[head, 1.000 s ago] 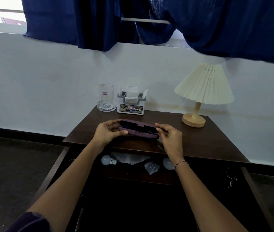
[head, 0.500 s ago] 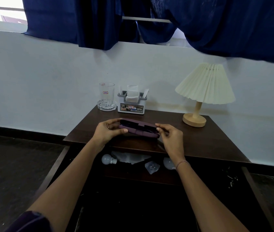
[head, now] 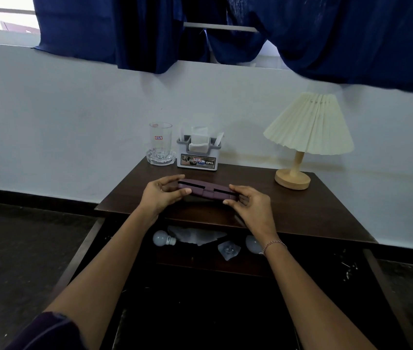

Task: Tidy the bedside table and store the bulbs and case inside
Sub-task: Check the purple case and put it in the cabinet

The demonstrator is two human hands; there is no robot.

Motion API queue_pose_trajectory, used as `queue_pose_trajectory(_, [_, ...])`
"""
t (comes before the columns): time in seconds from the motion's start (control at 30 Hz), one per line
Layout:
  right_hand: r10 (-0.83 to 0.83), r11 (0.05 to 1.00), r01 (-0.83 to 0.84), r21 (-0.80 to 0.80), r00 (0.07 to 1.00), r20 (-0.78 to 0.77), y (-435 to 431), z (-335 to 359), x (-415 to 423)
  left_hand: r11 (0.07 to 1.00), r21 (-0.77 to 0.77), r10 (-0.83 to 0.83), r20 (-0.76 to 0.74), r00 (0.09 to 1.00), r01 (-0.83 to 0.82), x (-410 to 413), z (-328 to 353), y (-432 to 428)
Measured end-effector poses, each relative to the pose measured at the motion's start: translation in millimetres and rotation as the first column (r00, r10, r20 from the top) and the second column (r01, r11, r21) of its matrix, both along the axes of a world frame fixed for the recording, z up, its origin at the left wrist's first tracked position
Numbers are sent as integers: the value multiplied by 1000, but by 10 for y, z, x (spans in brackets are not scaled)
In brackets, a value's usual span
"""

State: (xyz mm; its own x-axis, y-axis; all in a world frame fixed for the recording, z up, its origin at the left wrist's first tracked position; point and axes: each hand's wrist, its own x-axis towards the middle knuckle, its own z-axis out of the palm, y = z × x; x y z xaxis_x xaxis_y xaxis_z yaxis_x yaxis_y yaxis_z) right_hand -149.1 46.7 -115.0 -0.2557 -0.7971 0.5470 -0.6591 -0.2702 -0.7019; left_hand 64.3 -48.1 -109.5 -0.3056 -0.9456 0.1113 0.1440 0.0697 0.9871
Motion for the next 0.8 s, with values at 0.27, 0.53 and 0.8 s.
queue_pose_trajectory(0.27, [-48, 997, 43, -56, 996, -80, 19, -4, 10, 1000, -4, -14, -5, 1000, 14, 4, 0, 4])
queue_pose_trajectory(0.53, [-60, 996, 53, -71, 994, -93, 47, 16, 25, 1000, -11, 9, 4, 1000, -9, -8, 3, 12])
queue_pose_trajectory(0.8, [-53, 995, 45, -88, 994, -94, 79, 24, 34, 999, -45, 21, 8, 1000, -20, 10, -11, 44])
